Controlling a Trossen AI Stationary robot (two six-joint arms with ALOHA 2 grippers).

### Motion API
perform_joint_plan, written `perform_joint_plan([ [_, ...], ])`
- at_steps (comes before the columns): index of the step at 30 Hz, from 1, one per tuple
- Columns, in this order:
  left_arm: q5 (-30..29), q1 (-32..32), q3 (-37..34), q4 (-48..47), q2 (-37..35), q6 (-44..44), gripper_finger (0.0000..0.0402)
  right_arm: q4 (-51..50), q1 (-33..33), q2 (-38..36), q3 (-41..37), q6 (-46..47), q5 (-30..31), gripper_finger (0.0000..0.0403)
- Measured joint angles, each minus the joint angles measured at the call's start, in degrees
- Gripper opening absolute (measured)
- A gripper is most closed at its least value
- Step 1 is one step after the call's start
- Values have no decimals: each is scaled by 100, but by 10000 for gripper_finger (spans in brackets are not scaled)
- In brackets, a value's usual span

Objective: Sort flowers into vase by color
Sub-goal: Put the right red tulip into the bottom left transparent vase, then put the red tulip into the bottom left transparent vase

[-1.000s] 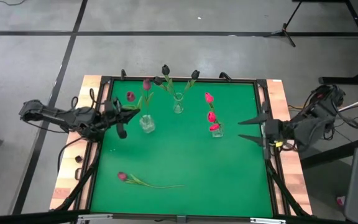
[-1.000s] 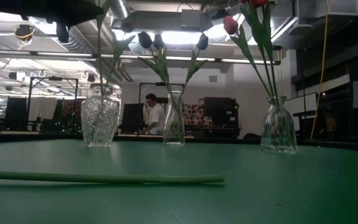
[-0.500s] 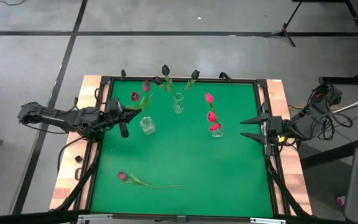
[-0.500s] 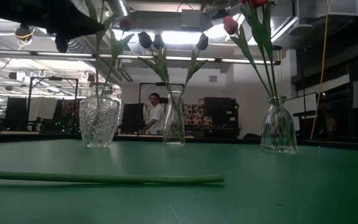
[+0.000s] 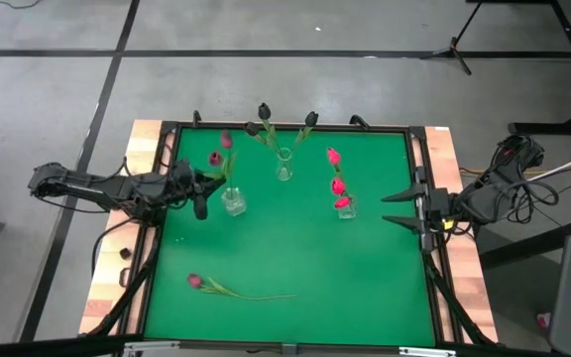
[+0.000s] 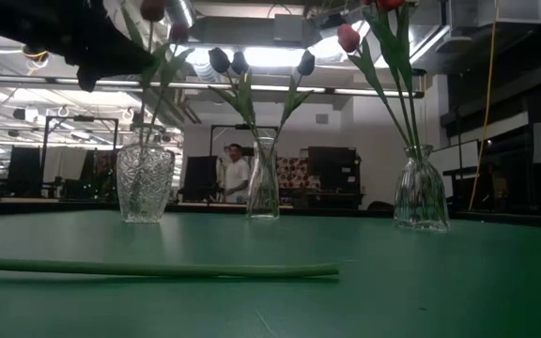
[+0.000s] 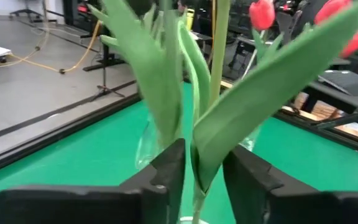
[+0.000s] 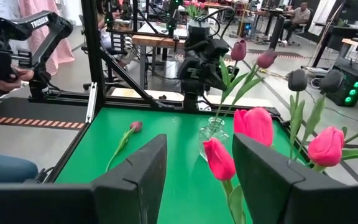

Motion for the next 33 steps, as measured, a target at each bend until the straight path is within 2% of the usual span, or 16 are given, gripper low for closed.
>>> perform_joint_plan([
  [7,-273,0,0,-285,0,-45,140,-22,0,-3,0,4,0,182],
  [17,-235,0,0,-1422,-22,-727,141,-210,0,2,0,252,-6,182],
  [22,90,-8,7,-1738,-56,-863,141,-273,3,1,0,302,-139,182],
  [29,143,-9,726,-3088,-92,-1403,141,-338,2,-46,0,311,-149,182],
  [33,398,-37,1008,-3184,-101,-1434,141,-362,2,-21,0,319,-200,182],
])
